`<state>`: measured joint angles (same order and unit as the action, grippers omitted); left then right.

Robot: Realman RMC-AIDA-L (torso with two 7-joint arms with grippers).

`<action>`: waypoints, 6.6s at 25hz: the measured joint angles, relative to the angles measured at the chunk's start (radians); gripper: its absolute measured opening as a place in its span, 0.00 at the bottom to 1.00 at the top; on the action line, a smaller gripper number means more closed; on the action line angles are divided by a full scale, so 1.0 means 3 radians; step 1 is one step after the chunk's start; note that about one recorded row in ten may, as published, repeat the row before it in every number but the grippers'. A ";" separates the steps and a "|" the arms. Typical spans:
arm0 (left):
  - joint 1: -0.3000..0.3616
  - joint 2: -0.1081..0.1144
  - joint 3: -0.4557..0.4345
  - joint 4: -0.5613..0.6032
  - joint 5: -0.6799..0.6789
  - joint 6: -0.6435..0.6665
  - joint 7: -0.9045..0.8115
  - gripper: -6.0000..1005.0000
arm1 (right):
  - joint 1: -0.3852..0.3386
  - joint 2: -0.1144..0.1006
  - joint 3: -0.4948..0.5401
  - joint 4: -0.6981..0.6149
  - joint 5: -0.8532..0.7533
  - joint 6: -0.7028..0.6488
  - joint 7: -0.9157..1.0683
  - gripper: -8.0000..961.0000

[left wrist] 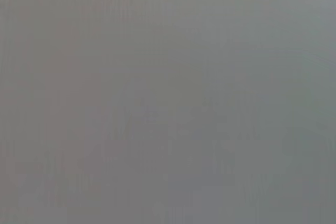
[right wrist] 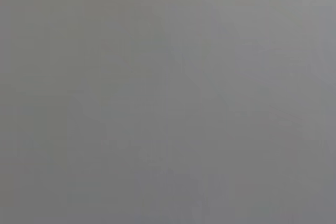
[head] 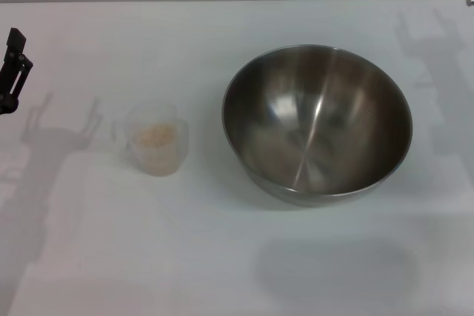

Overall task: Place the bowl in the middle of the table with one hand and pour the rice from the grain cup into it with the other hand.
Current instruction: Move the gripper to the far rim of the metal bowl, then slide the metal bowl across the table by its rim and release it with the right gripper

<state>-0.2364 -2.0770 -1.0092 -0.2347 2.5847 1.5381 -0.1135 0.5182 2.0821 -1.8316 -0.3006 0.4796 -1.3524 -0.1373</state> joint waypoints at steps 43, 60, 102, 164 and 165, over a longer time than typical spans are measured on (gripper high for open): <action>-0.0150 0.0020 -0.0179 0.0005 -0.0005 0.0017 0.0118 0.81 | 0.0559 -0.0102 0.1896 -0.3649 -0.0241 0.9624 -0.0296 0.62; -0.0166 0.0015 -0.0205 0.0005 -0.0005 -0.0006 0.0118 0.81 | 0.0699 -0.0060 0.1869 -0.2808 -0.0260 0.9141 -0.0589 0.60; -0.0149 0.0010 -0.0191 0.0005 -0.0005 0.0089 0.0117 0.81 | 0.0357 -0.0011 0.1846 -0.3549 -0.0220 0.8902 -0.0690 0.02; -0.0137 0.0010 -0.0332 0.0034 -0.0005 0.0104 0.0128 0.81 | 0.0385 -0.0021 0.1667 -0.3034 0.0717 0.9553 -0.1935 0.16; -0.0138 0.0010 -0.0334 0.0036 -0.0005 0.0104 0.0128 0.81 | 0.0388 -0.0021 0.1667 -0.3040 0.0720 0.9560 -0.1933 0.16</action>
<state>-0.2777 -2.0740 -1.1093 -0.2238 2.5832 1.5692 -0.0752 0.6347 2.0758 -1.3315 -1.2126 0.6956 1.5155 -0.7172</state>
